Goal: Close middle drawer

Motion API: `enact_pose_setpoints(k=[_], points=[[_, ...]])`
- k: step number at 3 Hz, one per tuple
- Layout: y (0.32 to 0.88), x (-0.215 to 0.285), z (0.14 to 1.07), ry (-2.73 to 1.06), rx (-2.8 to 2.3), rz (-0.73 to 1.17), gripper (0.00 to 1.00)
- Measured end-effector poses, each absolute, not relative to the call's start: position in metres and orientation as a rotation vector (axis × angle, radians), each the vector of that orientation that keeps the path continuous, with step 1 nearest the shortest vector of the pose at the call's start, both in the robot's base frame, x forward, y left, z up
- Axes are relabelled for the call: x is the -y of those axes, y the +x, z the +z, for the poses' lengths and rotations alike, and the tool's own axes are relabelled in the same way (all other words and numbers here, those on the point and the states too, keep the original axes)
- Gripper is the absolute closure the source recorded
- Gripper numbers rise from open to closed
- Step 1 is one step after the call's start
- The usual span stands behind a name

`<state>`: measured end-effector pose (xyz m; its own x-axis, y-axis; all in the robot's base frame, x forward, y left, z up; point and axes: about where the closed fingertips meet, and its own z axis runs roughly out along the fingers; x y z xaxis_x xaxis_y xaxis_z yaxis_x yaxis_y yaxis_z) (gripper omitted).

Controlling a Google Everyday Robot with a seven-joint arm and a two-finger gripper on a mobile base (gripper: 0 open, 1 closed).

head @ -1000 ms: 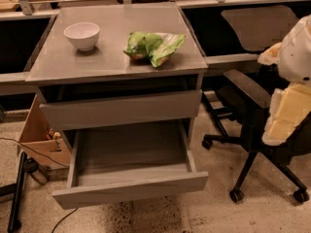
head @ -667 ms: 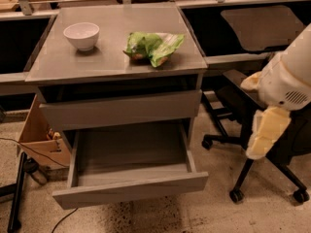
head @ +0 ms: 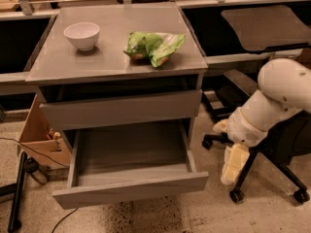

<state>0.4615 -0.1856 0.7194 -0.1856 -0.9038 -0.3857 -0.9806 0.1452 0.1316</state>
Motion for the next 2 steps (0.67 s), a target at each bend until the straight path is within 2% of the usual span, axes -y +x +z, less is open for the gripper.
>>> enact_pose_setpoints(k=[1, 2], points=[[0.4638, 0.1801, 0.6704, -1.874, -2.187, 0.637, 0.0], [0.4638, 0.1801, 0.6704, -1.874, -2.187, 0.637, 0.0]])
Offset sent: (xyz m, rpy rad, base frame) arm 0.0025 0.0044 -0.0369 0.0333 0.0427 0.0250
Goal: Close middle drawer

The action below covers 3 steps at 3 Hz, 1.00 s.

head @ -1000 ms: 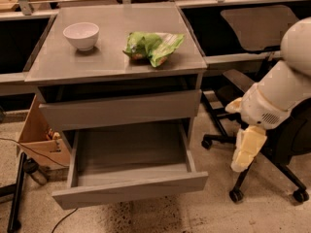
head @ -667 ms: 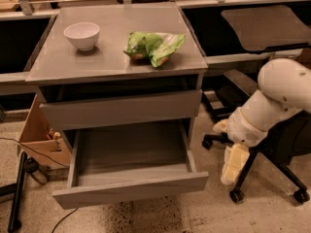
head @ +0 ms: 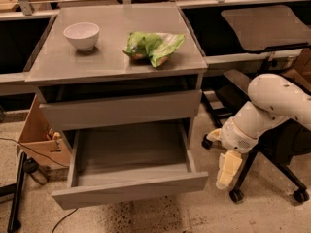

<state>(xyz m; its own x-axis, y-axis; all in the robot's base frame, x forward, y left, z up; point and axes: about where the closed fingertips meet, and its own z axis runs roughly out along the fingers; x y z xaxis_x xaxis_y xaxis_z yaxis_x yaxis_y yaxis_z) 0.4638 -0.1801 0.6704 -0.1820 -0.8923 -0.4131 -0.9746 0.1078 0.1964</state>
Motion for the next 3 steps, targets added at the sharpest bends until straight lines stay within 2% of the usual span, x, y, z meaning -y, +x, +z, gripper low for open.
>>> enact_pose_setpoints(k=[2, 3], points=[[0.459, 0.179, 0.624, -1.837, -2.243, 0.756, 0.03], [0.454, 0.178, 0.592, -1.814, -2.244, 0.827, 0.13]])
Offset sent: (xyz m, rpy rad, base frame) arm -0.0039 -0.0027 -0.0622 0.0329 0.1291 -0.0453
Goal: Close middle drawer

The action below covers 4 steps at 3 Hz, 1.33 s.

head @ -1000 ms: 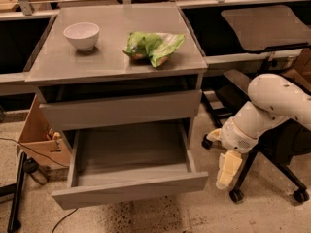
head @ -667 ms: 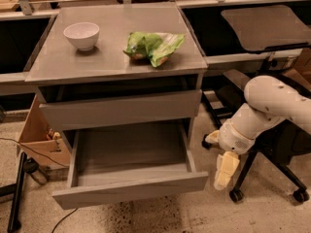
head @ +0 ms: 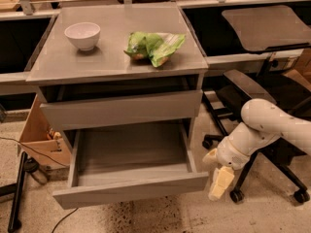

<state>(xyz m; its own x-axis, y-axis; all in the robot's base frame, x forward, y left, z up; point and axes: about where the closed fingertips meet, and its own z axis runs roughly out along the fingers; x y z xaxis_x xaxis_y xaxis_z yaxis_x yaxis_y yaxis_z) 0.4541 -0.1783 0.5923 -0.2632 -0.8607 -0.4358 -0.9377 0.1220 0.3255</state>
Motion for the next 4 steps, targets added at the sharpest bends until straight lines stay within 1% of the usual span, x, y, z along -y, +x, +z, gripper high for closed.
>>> enact_pose_setpoints(k=[1, 2, 4], points=[[0.447, 0.172, 0.557, -1.778, -2.234, 0.903, 0.31], [0.448, 0.162, 0.522, -1.731, -2.232, 0.969, 0.55], [0.459, 0.144, 0.469, -1.645, -2.232, 1.06, 0.99]])
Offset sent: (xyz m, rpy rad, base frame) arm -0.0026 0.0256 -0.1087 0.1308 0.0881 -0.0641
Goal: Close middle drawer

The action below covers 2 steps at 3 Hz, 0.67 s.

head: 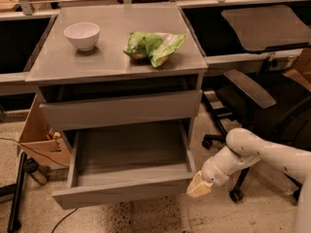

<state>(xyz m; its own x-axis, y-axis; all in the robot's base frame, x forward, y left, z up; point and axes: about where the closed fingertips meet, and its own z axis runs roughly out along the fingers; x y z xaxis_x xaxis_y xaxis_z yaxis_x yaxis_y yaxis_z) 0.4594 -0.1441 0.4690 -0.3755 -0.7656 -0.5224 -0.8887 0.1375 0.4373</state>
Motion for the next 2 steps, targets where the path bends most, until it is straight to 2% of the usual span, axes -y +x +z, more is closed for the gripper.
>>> enact_pose_setpoints(k=[2], points=[[0.465, 0.136, 0.44, -1.483, -2.311, 1.038, 1.0]])
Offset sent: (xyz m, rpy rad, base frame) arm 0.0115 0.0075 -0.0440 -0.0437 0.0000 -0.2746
